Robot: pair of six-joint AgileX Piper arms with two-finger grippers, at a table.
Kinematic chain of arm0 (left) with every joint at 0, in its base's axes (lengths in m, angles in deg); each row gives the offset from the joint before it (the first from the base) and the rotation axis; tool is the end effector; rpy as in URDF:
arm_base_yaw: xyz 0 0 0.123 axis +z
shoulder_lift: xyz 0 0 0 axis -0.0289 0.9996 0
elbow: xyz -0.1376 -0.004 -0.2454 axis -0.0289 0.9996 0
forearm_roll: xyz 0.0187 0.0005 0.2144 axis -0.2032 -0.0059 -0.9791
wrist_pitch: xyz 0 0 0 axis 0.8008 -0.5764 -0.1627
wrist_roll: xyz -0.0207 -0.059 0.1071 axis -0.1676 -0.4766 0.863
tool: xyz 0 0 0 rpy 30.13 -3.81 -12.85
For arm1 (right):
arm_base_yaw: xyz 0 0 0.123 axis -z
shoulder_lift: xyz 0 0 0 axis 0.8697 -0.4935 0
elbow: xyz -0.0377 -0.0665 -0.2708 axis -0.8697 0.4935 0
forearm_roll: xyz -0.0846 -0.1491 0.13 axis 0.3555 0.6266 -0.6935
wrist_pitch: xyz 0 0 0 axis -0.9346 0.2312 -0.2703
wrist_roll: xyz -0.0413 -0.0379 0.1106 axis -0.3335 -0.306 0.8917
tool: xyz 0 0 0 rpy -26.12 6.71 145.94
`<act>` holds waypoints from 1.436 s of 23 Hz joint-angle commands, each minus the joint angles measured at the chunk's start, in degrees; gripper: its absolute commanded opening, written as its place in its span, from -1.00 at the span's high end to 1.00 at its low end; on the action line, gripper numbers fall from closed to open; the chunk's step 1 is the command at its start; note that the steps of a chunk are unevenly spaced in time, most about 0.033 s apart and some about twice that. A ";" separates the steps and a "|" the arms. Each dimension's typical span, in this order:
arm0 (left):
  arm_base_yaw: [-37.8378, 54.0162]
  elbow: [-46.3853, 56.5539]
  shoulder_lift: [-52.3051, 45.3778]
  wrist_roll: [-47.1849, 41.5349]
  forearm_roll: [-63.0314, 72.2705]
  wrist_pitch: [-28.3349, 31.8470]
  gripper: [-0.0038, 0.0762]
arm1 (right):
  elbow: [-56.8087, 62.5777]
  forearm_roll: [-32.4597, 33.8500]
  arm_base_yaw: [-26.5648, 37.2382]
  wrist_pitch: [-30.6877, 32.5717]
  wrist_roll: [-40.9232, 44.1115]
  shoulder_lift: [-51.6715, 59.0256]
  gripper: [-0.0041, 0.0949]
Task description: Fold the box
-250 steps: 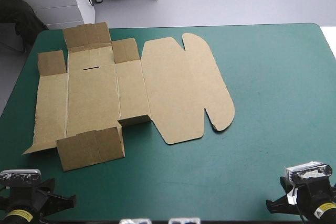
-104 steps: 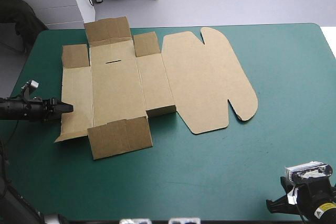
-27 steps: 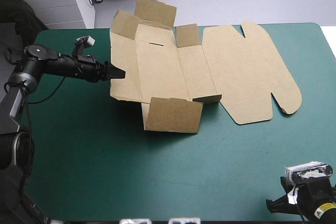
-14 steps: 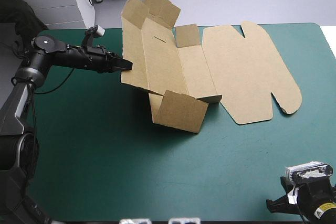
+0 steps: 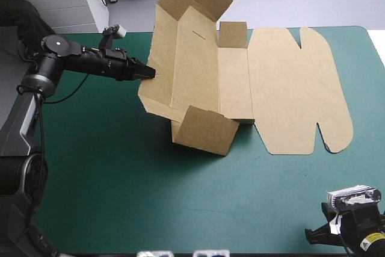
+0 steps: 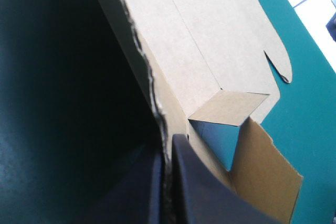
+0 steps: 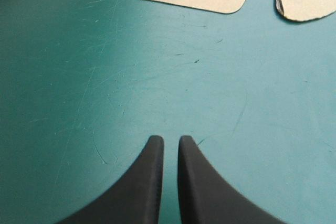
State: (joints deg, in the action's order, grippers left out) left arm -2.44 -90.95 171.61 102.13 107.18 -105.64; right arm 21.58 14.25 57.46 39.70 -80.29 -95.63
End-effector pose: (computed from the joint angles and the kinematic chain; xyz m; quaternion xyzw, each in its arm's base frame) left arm 0.3539 -0.0990 0.3321 0.2109 0.8590 -0.3760 0.2761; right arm 0.0222 0.0158 0.2357 -0.1132 0.9065 0.0358 0.4052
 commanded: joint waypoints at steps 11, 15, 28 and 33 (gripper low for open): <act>-0.34 -1.94 -2.79 -0.89 0.89 -4.30 0.66 | -1.44 -0.10 -0.25 -3.33 -0.20 -1.00 0.74; -2.02 -1.94 -2.79 -1.54 -1.28 -4.30 0.38 | -1.44 -0.10 -0.25 -3.33 -0.20 -1.00 0.74; -5.99 -1.94 2.62 -14.09 -8.70 1.55 0.34 | -1.44 -0.10 -0.25 -3.33 -0.20 -1.00 0.74; -5.99 -1.94 5.22 -17.57 -5.90 3.83 0.36 | -1.44 -0.10 -0.25 -3.33 -0.20 -1.00 0.74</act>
State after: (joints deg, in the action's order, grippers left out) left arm -8.12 -91.01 179.48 85.61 95.38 -103.38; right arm 21.58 14.25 57.46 39.70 -80.29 -95.63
